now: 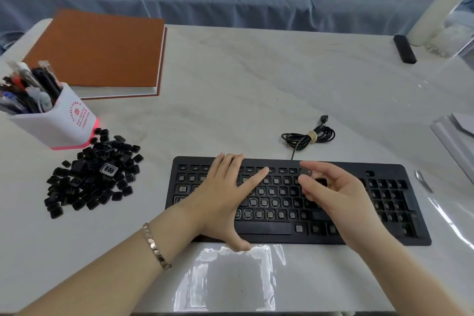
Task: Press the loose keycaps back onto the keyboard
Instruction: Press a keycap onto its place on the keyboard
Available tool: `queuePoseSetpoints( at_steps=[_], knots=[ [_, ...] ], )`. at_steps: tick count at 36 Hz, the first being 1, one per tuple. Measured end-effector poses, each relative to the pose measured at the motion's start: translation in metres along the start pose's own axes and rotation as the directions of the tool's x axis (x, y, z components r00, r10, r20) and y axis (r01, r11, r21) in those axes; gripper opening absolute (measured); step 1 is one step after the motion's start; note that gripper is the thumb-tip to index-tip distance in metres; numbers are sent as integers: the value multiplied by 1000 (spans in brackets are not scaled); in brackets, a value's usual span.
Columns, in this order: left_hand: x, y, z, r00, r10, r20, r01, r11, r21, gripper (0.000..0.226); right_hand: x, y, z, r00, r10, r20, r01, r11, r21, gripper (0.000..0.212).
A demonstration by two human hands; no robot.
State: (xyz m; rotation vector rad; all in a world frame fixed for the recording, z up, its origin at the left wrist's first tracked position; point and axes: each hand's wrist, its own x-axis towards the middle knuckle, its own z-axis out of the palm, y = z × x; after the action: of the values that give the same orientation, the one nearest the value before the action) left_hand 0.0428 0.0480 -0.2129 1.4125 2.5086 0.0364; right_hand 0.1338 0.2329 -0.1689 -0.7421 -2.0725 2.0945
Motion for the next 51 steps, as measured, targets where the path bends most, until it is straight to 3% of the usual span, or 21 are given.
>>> queuePoseSetpoints(
  at_steps=[6,13,17,22,24,26,30,33,36,40,43,47,51],
  knots=[
    [1,-7,1,992,54,-116,-51,998,34,132,-9,-10,7,982,-187,-11,183,973,-141,22],
    [-3,-22,7,993,8,-120,-6,1000,13,131,-8,-7,6,972,-233,-6,221,929,-295,24],
    [-9,-26,13,994,-30,-102,28,999,-18,131,-8,-5,7,989,-141,35,145,949,-281,25],
    [-4,-30,12,995,-21,-100,17,999,-37,128,-4,2,11,978,185,95,-182,982,-40,19],
    [-1,-31,10,996,-14,-86,10,999,-44,128,-3,5,12,961,253,107,-260,964,54,18],
    [0,-32,11,998,-18,-53,15,999,-51,132,-2,8,13,956,270,116,-276,960,37,14],
    [0,-31,13,997,-72,7,72,997,-27,135,3,18,17,990,137,44,-129,981,-147,13],
    [-5,-32,17,997,-82,-8,82,995,-52,130,9,24,20,999,-39,16,42,924,-379,15],
    [-13,-35,22,987,-66,-150,59,997,-50,122,14,30,21,990,-142,-1,124,870,-477,20],
    [-22,-30,34,905,-215,-367,147,968,-203,80,19,31,23,972,-234,-15,192,831,-522,18],
    [-22,-27,40,825,-345,-447,242,932,-270,68,21,33,25,961,-271,46,246,772,-586,20],
    [-21,-27,43,814,-353,-462,248,930,-272,67,22,38,26,929,-291,227,362,597,-716,32],
    [-20,-28,43,799,-361,-480,255,928,-273,65,23,41,26,903,-236,358,429,520,-739,35]
  ],
)
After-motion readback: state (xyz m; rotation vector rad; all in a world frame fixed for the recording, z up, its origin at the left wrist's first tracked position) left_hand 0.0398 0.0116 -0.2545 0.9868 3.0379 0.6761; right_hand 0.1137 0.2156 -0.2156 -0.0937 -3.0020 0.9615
